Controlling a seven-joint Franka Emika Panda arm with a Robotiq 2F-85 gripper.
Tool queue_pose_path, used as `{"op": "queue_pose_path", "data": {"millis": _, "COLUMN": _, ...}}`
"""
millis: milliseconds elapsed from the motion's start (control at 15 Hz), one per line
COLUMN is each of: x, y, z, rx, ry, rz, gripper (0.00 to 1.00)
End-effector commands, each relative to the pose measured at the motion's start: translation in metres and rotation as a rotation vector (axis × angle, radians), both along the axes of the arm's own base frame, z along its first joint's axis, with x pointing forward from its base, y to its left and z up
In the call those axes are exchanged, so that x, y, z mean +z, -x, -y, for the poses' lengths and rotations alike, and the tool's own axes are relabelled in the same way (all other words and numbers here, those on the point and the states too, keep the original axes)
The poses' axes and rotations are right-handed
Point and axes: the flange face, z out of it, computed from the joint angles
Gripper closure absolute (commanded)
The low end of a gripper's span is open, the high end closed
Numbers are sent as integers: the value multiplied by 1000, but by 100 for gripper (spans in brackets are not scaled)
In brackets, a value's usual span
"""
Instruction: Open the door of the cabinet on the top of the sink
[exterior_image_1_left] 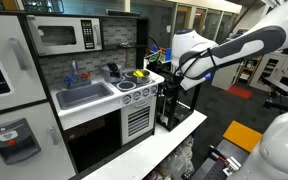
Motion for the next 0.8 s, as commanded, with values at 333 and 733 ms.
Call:
{"op": "queue_pose_path", "data": {"millis": 333, "x": 0, "y": 0, "z": 0, "rx": 0, "ry": 0, "rz": -1, "gripper": 0}}
{"op": "queue_pose_path", "data": {"millis": 733, "x": 39, "y": -26, "z": -15, "rx": 46, "ry": -100, "rz": 234, "gripper": 0}}
